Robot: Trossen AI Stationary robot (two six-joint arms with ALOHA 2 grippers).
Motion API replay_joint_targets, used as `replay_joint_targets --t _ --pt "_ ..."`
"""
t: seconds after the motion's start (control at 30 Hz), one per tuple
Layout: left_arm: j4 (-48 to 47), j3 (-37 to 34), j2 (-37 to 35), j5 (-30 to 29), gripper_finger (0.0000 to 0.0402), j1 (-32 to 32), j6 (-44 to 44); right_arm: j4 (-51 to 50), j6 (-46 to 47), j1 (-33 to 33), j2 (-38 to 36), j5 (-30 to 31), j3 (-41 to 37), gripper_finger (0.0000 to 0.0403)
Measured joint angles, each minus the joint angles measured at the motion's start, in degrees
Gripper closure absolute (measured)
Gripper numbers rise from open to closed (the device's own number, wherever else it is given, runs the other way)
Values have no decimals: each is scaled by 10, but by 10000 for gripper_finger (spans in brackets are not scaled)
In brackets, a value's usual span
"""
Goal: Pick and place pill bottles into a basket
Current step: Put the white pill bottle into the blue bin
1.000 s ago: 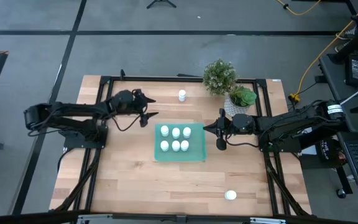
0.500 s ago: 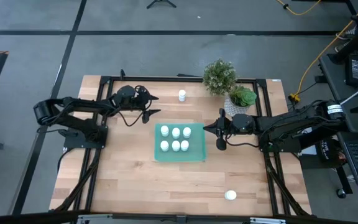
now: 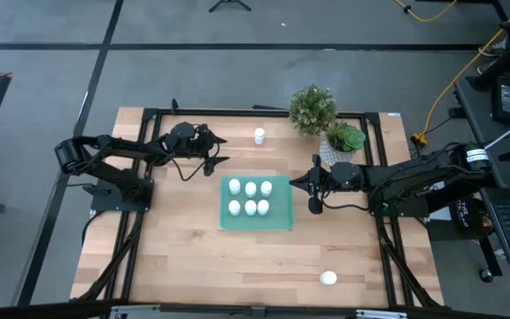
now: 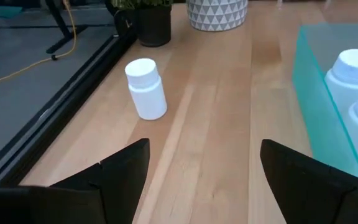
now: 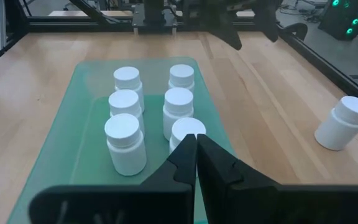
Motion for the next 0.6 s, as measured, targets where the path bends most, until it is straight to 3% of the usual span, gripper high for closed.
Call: replay_joint_targets --t 0.4,0.6 --pt "2 0 1 -5 103 8 10 0 0 0 0 0 0 386" --pt "34 0 42 0 103 16 10 0 -1 0 0 0 0 386"
